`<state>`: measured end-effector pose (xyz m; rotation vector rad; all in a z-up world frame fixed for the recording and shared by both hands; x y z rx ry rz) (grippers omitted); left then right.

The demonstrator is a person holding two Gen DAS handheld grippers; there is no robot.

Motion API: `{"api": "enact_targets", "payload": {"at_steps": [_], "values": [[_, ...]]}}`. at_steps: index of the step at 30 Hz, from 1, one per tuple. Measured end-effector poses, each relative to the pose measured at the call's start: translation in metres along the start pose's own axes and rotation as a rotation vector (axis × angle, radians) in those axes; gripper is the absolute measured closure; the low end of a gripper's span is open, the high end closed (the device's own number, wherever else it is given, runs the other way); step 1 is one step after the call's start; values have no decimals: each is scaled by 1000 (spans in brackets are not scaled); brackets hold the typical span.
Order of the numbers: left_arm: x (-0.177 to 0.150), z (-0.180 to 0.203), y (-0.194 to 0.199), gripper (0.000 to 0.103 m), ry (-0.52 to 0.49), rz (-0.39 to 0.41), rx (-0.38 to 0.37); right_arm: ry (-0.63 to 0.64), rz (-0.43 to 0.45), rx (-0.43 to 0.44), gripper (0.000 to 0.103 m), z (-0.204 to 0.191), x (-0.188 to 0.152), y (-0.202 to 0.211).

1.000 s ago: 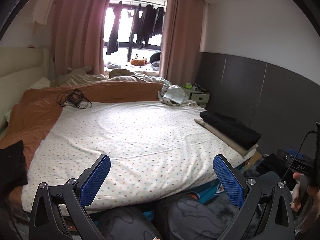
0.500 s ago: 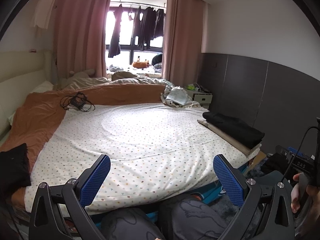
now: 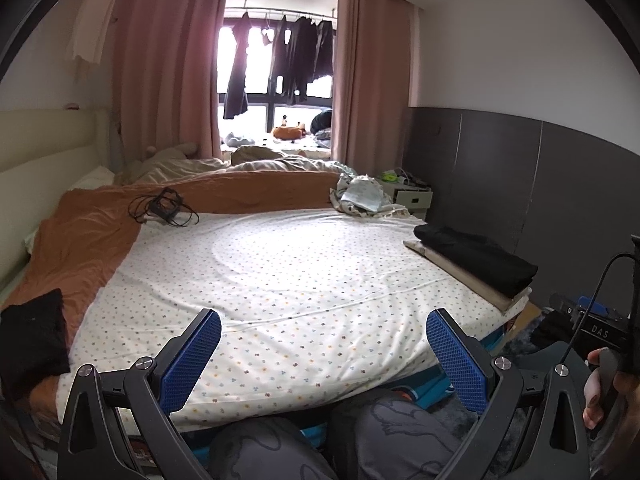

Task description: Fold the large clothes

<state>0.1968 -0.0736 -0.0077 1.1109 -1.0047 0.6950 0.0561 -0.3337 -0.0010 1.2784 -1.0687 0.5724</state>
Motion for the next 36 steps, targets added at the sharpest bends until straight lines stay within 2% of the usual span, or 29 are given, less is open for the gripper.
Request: {"api": "enact_targets", "payload": {"at_steps": [22,26,36], "values": [[-3,8,-2,1,-20,6,27,21,2,-22,3,5,-3,-5],[-5,8,-4,0,-40,3,54,21,5,-27,3,7,-3,-5],[-3,11,2,0,-40,19,50,24,9,-29,3,10,-4,-5]]}}
Point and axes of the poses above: each gripper's, at about its wrist camera, not at the fingertips, and y roughly against the way its jaws point, z to its right, x to its top, the point moved 7 cm from there along -y, roughly the way its jaws point, and after that the axes turned 6 degrees about -x, right-handed, at the moved point
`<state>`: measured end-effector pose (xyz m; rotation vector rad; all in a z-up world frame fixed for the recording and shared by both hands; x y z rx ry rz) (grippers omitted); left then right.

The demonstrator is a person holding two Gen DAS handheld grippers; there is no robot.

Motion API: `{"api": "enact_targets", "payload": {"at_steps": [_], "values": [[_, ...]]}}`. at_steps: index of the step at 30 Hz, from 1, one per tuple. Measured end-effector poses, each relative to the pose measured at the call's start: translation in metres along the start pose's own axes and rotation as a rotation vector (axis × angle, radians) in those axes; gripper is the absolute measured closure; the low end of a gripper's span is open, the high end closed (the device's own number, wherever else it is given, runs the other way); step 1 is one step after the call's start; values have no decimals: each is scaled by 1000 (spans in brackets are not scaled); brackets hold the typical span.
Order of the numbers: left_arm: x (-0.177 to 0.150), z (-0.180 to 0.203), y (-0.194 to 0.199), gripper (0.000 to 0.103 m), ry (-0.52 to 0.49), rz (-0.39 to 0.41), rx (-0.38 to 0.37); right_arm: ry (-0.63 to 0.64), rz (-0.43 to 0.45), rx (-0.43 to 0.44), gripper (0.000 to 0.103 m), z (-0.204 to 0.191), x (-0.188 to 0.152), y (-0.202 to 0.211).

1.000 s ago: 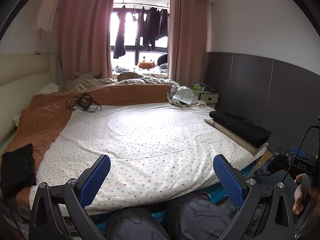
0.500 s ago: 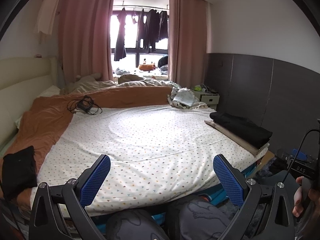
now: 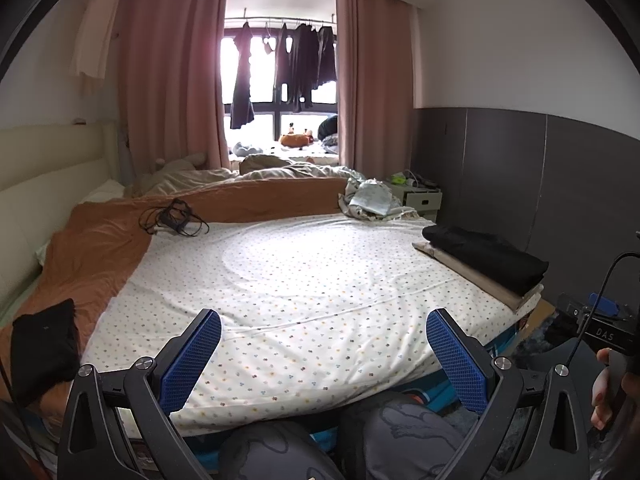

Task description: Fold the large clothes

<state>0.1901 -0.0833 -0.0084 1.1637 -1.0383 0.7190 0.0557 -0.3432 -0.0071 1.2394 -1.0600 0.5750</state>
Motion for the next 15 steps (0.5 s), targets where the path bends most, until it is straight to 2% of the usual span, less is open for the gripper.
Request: {"api": "enact_targets", "payload": {"at_steps": [15], "values": [[2,7,8,0,-24,18,7,-1,10,-2,3,1,1,5]]}}
Point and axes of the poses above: each gripper's, at about its wrist camera, not at the fingertips, and y roughly against the way its jaws point, z to its right, x to its top, the point moved 7 cm from there along -y, roughly the way its jaws point, and after that the axes turned 6 degrees about -x, right-handed, at the moved point
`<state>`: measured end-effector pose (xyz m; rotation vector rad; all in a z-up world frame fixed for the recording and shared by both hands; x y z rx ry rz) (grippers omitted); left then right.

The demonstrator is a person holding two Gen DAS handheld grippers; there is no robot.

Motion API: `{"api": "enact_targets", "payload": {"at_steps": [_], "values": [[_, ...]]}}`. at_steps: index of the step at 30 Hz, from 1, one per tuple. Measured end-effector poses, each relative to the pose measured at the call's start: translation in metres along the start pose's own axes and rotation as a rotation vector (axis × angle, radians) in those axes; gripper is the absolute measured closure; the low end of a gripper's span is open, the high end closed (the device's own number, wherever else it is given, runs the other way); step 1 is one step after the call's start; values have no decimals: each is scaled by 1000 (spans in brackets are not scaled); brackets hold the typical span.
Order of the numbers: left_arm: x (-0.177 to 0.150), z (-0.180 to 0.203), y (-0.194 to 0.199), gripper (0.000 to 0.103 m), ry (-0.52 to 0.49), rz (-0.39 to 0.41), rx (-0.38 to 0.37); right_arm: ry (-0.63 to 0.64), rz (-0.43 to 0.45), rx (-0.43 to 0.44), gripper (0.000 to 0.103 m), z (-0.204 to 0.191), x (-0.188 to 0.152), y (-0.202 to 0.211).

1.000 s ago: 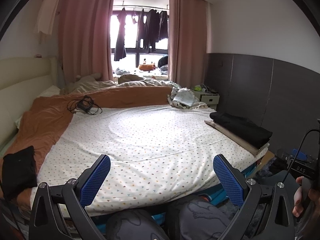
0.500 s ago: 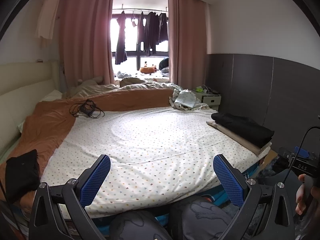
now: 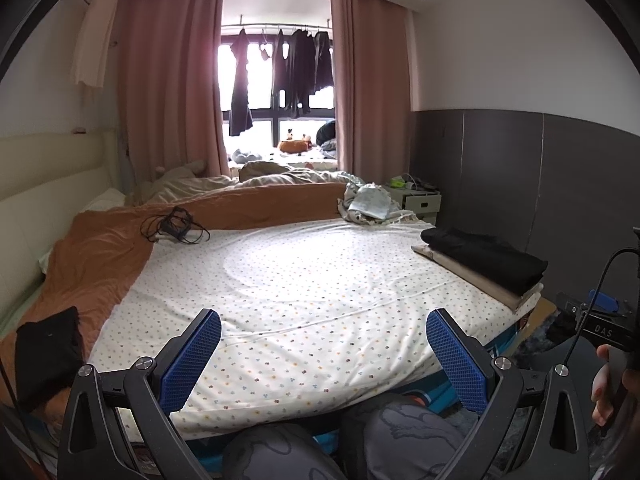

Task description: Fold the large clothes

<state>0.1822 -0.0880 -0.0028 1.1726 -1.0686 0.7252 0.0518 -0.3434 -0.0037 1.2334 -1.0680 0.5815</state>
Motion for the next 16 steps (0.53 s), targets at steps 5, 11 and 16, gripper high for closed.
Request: {"api": "enact_targets", "payload": {"at_steps": [5,11,16], "values": [[0,0,-1,0,-5,-3,5,1,6,-5,3,2,1,2],[0,1,-2,0,10,-8,4,3,5,-10,3,4,1,3],[-1,3,-2,0,13,-7,6,0,3,-12,3,7,0,4]]}}
Point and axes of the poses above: each gripper's, at about its wrist camera, not at the fingertips, and y roughly against the way its jaws point, z to its right, x to its top, the point moved 7 cm from there along -y, roughly the way its jaws point, and after that the axes turned 6 degrees about -x, right-handed, at the moved point
